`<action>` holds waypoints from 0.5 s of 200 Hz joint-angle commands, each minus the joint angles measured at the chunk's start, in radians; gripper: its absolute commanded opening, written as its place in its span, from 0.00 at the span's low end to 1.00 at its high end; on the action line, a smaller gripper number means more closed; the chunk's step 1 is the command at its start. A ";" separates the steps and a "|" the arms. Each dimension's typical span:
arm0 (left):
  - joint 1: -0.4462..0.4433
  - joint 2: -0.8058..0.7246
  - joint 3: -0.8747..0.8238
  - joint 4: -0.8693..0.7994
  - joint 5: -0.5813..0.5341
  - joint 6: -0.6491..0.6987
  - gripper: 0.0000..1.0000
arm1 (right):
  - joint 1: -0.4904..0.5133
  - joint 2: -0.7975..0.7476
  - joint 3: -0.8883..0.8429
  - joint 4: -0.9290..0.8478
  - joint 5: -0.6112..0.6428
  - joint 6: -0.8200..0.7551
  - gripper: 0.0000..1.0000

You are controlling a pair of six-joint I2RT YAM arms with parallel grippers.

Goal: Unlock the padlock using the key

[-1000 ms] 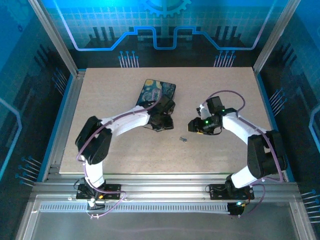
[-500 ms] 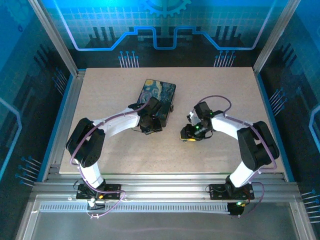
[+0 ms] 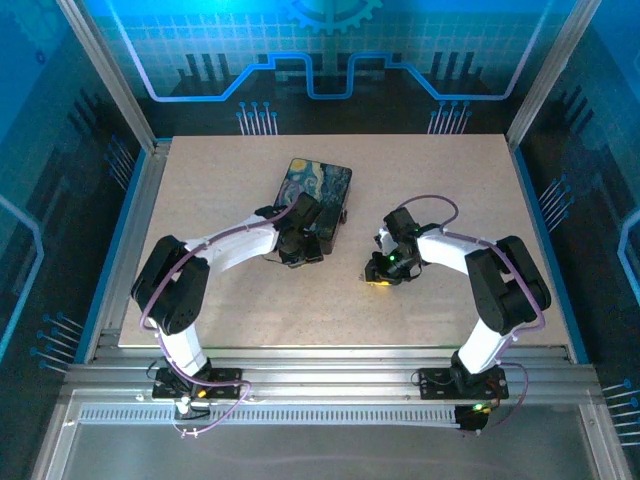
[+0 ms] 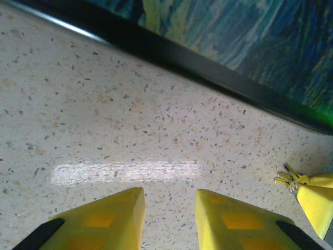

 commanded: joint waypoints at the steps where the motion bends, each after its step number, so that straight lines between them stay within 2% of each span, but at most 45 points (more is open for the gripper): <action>1: 0.010 -0.040 -0.017 0.000 -0.012 0.019 0.32 | 0.028 0.054 -0.046 0.041 0.010 0.020 0.28; 100: 0.009 -0.039 -0.045 0.019 0.002 0.015 0.32 | 0.027 0.072 -0.101 0.159 0.016 0.086 0.17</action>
